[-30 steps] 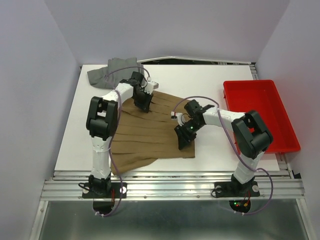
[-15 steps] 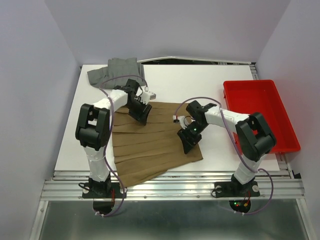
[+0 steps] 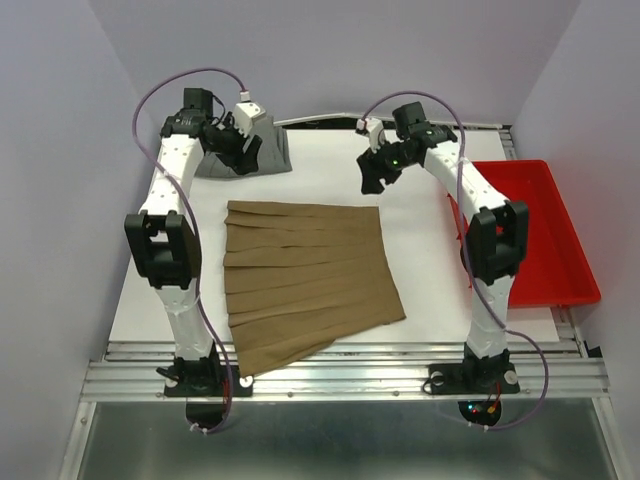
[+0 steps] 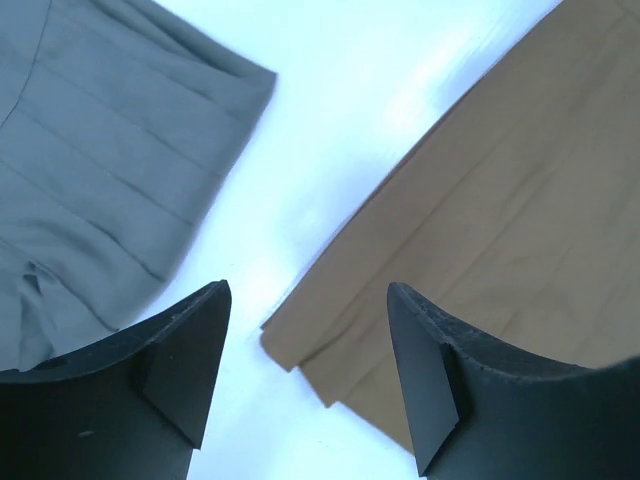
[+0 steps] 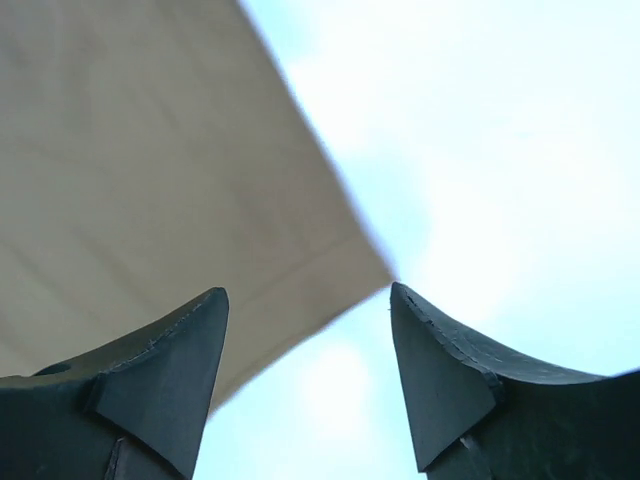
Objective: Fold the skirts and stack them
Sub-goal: Flatten the skirt out, then fold the skirt
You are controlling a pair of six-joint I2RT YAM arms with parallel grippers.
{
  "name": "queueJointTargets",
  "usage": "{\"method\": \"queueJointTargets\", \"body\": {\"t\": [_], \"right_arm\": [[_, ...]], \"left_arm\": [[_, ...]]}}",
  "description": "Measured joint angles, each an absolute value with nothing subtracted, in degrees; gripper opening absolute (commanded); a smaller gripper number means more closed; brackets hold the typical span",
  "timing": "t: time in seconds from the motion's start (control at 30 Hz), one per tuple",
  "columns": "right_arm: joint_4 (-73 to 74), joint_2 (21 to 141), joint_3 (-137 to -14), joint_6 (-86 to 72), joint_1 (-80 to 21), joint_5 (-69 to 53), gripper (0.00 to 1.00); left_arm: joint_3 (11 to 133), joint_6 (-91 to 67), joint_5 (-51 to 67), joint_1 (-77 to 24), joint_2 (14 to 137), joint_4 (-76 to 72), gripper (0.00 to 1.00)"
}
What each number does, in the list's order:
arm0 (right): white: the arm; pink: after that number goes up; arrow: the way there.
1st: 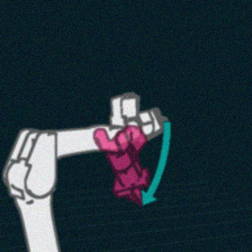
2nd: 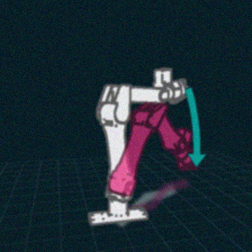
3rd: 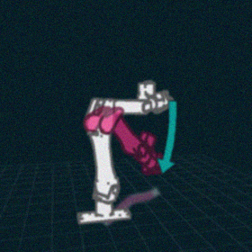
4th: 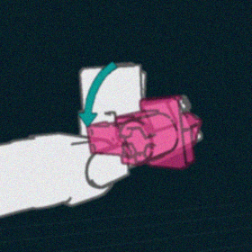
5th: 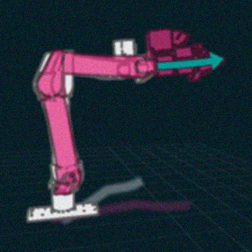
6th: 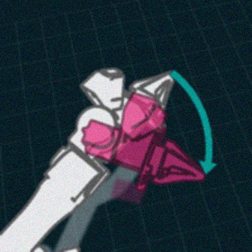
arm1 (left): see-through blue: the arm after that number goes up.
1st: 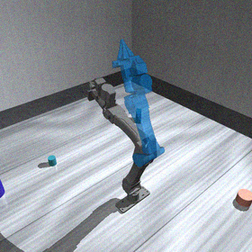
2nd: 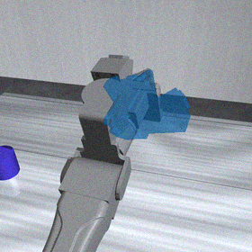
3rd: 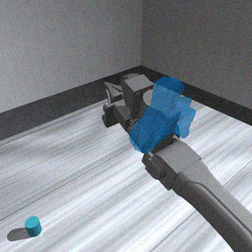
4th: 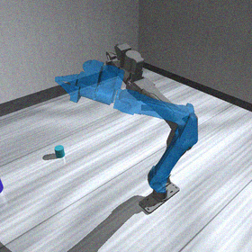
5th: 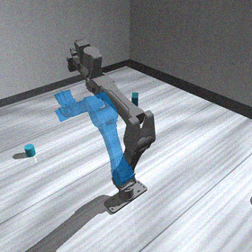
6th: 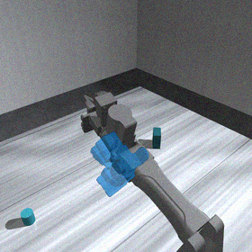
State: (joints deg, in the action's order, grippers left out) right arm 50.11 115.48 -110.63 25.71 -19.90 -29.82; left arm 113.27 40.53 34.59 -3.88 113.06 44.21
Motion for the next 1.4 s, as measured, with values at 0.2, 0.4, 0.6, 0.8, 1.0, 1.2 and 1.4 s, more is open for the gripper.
{"method": "queueJointTargets", "body": {"t": [0.2, 0.4, 0.6, 0.8, 1.0, 1.2, 1.4], "right_arm": [[49.5, 128.0, -117.9, 29.8, -15.4, -28.3, 0.73], [49.8, 135.8, -120.5, 33.2, -15.9, -28.1, 0.73], [50.3, 138.0, -120.6, 35.6, -16.3, -29.2, 0.71], [50.4, 138.4, -120.6, 36.9, -16.3, -30.1, 0.64], [50.5, 138.8, -120.6, 37.7, -16.3, -30.9, 0.47], [51.1, 139.1, -120.6, 38.3, -16.3, -32.2, 0.20], [52.0, 139.2, -120.7, 39.1, -16.3, -33.2, 0.01]], "left_arm": [[114.0, 46.9, 36.9, -0.8, 119.8, 46.1, 0.69], [110.9, 50.8, 37.7, -0.8, 123.7, 45.7, 0.73], [110.9, 54.3, 37.5, -0.8, 125.4, 45.4, 0.72], [110.2, 56.6, 36.4, -0.7, 127.9, 44.9, 0.72], [108.3, 57.2, 33.8, -0.5, 130.1, 43.9, 0.63], [108.3, 59.6, 32.9, 1.3, 131.3, 45.5, 0.37], [108.3, 60.4, 33.9, 2.3, 131.3, 46.9, 0.00]]}}
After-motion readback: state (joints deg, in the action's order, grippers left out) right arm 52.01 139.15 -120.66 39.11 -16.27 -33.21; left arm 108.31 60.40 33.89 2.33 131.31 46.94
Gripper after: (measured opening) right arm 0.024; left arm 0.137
